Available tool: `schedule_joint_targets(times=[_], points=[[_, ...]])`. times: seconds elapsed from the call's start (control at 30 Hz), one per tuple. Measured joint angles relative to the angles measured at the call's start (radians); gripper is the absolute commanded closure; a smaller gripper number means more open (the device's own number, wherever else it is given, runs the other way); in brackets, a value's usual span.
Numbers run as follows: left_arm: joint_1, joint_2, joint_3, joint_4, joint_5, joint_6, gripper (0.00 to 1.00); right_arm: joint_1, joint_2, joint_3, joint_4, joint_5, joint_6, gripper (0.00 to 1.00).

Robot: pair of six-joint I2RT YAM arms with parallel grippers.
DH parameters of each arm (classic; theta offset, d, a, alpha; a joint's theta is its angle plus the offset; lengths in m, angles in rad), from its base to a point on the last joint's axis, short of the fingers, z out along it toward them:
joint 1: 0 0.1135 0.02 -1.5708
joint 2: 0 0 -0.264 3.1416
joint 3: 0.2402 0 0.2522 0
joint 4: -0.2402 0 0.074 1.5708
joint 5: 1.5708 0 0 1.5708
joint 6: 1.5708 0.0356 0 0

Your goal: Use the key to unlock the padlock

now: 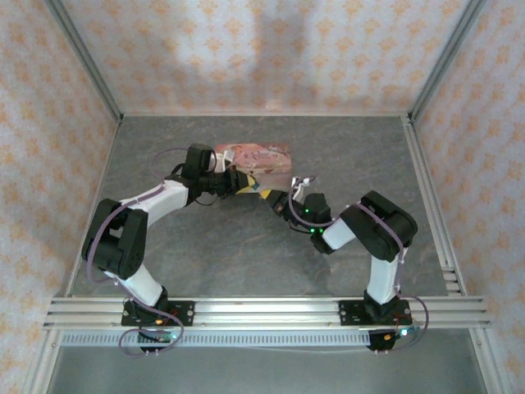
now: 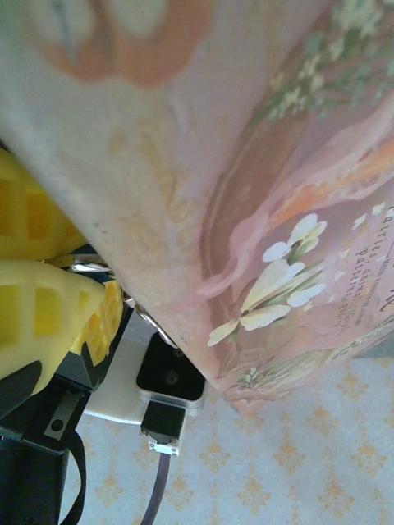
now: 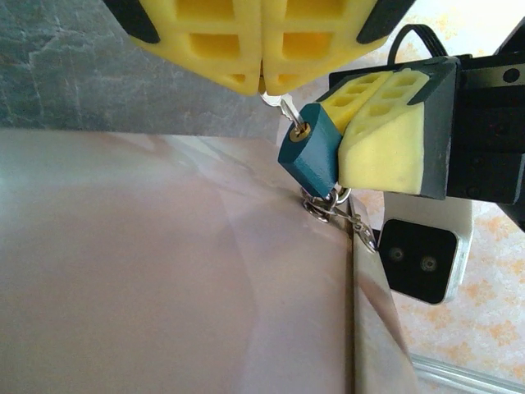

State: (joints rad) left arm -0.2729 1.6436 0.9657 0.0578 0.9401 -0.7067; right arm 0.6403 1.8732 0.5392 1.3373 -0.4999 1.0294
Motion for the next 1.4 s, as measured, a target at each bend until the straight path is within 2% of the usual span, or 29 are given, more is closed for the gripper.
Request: schedule_joint_targets(times=[0.67,1.4], points=[[-0.002,-0.005,-0.006,0.004,0.011,-0.001,1.0,-0.002,-0.009,0.027,-0.025,-0.001,-0.016,1.0],[-0.033,-0.021,-0.021,0.045,-0.098,-0.001,1.0,-0.003,0.004,0.084,-0.097,0.035,0.011,1.0]])
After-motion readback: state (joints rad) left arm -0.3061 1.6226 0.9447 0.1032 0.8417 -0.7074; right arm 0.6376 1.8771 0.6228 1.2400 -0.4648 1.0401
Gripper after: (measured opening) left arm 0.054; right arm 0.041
